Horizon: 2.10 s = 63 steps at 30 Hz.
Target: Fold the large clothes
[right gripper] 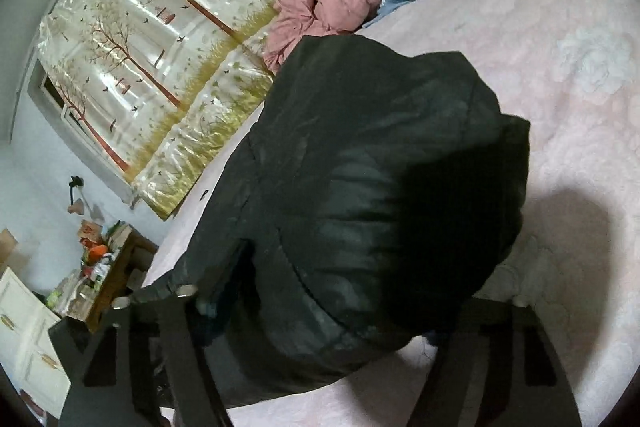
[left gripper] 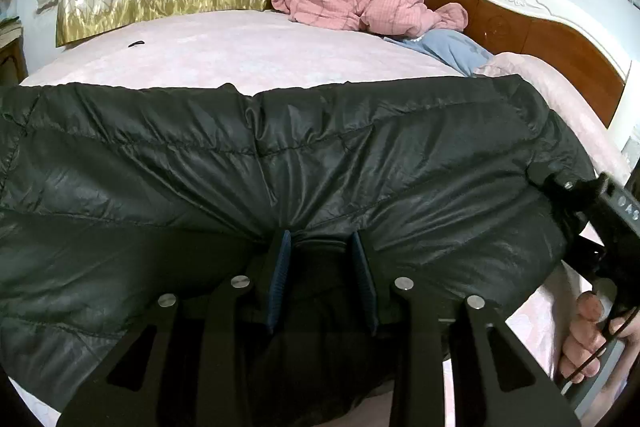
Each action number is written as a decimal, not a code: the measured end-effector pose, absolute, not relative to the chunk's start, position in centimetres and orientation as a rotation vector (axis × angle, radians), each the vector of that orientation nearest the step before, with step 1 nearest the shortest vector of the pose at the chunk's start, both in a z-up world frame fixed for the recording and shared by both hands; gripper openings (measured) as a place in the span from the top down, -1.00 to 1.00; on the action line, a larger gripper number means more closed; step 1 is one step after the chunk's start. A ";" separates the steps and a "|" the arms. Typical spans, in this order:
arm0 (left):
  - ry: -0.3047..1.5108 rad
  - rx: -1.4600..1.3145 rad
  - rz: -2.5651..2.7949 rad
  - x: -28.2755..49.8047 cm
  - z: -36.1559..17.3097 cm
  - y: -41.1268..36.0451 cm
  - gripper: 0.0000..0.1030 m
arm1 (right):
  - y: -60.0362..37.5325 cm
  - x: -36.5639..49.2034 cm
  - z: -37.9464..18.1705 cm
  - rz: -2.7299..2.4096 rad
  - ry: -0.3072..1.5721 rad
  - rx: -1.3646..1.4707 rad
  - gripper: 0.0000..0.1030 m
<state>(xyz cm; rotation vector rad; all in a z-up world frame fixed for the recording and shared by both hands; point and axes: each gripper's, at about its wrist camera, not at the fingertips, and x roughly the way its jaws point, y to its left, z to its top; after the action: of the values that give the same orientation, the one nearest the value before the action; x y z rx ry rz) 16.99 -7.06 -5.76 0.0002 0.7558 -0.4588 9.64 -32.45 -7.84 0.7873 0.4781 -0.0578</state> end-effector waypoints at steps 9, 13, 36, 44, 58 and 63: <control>0.683 0.031 -0.468 14.4 -3.7 -7.2 0.18 | -31.0 7.4 -4.0 -0.040 0.407 0.558 0.57; 0.584 -0.013 -0.471 10.9 -0.6 -4.0 -0.18 | -33.4 5.5 -1.8 -0.164 0.362 0.423 0.58; 0.747 -0.155 -0.508 15.0 -4.9 -0.6 -0.95 | -39.4 3.4 3.0 -0.436 0.322 0.210 0.57; 0.745 -0.224 -0.587 14.2 -5.4 -0.1 0.04 | -36.6 2.6 4.8 -0.423 0.274 0.156 0.56; 0.742 -0.229 -0.592 13.5 -5.5 0.1 0.12 | -25.4 1.9 7.3 -0.253 0.204 -0.006 0.51; 0.743 -0.229 -0.593 13.5 -5.5 0.2 0.12 | -21.9 3.0 6.3 -0.232 0.248 -0.066 0.51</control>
<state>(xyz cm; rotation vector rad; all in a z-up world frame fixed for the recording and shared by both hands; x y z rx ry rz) 13.51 0.19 -5.48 -0.2293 0.7430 -0.5932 3.03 -21.85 6.29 -0.0665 0.2478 -0.2316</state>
